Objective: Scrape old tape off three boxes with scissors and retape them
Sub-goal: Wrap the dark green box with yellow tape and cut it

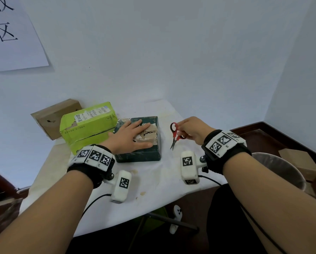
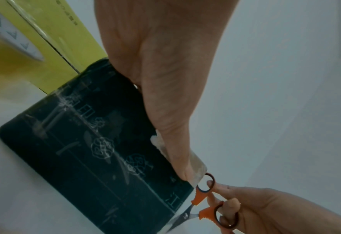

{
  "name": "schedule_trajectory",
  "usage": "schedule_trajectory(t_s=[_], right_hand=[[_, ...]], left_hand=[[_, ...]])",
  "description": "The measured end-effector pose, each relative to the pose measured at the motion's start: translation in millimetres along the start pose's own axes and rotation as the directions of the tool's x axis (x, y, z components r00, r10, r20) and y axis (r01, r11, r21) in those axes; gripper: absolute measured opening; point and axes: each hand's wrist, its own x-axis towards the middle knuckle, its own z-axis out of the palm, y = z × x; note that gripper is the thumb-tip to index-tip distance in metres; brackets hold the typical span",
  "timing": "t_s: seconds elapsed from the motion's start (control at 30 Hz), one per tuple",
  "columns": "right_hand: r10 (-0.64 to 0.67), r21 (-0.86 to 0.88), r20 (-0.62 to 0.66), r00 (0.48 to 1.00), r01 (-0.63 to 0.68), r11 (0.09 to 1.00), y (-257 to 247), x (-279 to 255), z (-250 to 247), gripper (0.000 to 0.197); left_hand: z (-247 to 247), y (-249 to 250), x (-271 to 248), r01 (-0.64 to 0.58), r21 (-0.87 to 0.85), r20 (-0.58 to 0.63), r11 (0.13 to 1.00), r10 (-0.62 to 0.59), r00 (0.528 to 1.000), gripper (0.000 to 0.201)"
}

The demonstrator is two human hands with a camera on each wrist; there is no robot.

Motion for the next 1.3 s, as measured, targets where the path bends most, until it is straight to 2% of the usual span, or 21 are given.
schedule_trajectory(t_s=[0.1, 0.2, 0.33, 0.47, 0.63, 0.8, 0.9, 1.07, 1.17, 1.3], right_hand=[[-0.011, 0.039, -0.021, 1.0, 0.012, 0.999, 1, -3, 1, 0.012], [-0.074, 0.094, -0.109, 0.991, 0.085, 0.992, 6, -1, 3, 0.021], [-0.174, 0.167, -0.338, 0.925, 0.241, 0.956, -1, -5, 2, 0.012], [-0.234, 0.161, -0.378, 0.896, 0.313, 0.936, -14, -3, 4, 0.012], [-0.385, 0.039, -0.294, 0.875, 0.413, 0.91, -25, -9, 17, 0.018], [-0.621, -0.212, -0.237, 0.747, 0.584, 0.783, -36, -16, 30, 0.021], [-0.701, -0.307, -0.17, 0.692, 0.639, 0.705, -36, -19, 34, 0.022], [-0.812, -0.483, -0.004, 0.584, 0.71, 0.513, -39, -30, 40, 0.023], [-0.825, -0.522, 0.073, 0.56, 0.727, 0.447, -42, -33, 42, 0.023], [-0.826, -0.52, 0.084, 0.558, 0.731, 0.442, -41, -33, 43, 0.023]], left_hand=[[-2, 1, -1, 0.006, -0.008, 0.007, 1.0, -0.006, 1.0, 0.089], [-1, 1, -1, 0.006, -0.005, 0.005, 1.0, -0.006, 1.0, 0.089], [1, -1, 0, 0.0, -0.008, -0.009, 1.0, 0.0, 1.0, 0.087], [3, -5, 2, -0.011, -0.071, -0.012, 0.997, 0.01, 1.0, 0.094], [0, -7, -3, -0.016, -0.189, -0.02, 0.982, 0.013, 1.0, 0.085], [0, -9, -5, -0.028, -0.265, -0.046, 0.964, 0.016, 0.999, 0.093], [2, -10, -4, -0.031, -0.256, -0.064, 0.966, 0.015, 0.998, 0.098], [4, -10, -6, -0.037, -0.267, -0.071, 0.963, 0.019, 0.997, 0.1], [3, -9, -8, -0.035, -0.266, -0.068, 0.963, 0.017, 0.998, 0.1], [1, -6, -12, -0.028, -0.248, -0.078, 0.968, 0.008, 0.997, 0.085]])
